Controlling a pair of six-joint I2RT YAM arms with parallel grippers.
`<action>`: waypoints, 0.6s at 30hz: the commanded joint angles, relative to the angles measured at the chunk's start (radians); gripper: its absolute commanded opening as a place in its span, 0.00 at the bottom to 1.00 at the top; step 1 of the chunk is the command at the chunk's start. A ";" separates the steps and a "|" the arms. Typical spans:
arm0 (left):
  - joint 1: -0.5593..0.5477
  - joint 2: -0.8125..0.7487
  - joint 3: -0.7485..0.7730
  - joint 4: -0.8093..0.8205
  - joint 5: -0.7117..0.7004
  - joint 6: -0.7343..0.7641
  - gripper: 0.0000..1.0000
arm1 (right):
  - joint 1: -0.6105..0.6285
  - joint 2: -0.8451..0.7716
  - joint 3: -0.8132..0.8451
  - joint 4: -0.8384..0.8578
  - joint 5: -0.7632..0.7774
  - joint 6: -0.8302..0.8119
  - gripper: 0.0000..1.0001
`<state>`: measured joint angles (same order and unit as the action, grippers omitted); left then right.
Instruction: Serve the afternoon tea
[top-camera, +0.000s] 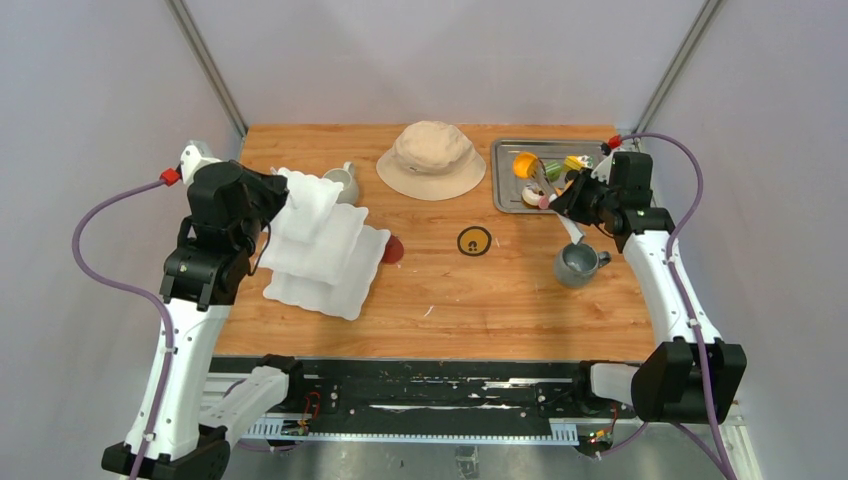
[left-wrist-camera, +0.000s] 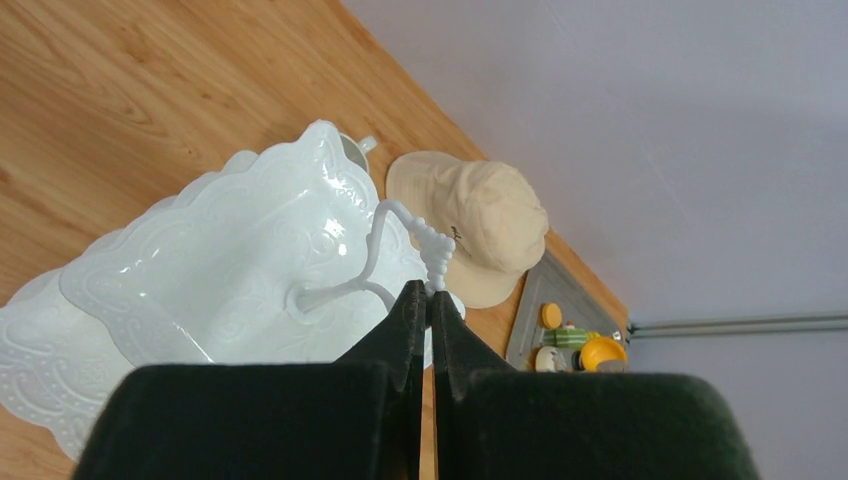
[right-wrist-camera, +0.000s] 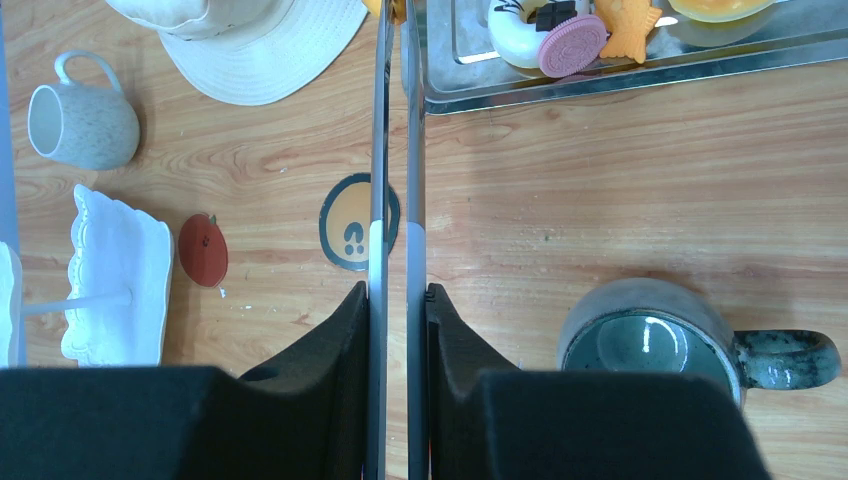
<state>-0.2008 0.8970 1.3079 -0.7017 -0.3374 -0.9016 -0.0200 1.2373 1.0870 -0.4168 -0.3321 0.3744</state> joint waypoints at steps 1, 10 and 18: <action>-0.006 -0.022 -0.009 0.100 -0.013 -0.036 0.00 | -0.014 -0.041 -0.011 0.022 -0.007 -0.003 0.01; -0.006 -0.082 -0.048 0.099 -0.128 -0.054 0.00 | -0.014 -0.052 -0.023 0.020 -0.003 -0.001 0.01; -0.006 -0.098 -0.077 0.126 -0.158 -0.083 0.00 | -0.014 -0.057 -0.030 0.020 -0.002 0.003 0.00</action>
<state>-0.2008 0.8066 1.2266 -0.6731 -0.4469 -0.9524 -0.0200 1.2098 1.0660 -0.4194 -0.3317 0.3744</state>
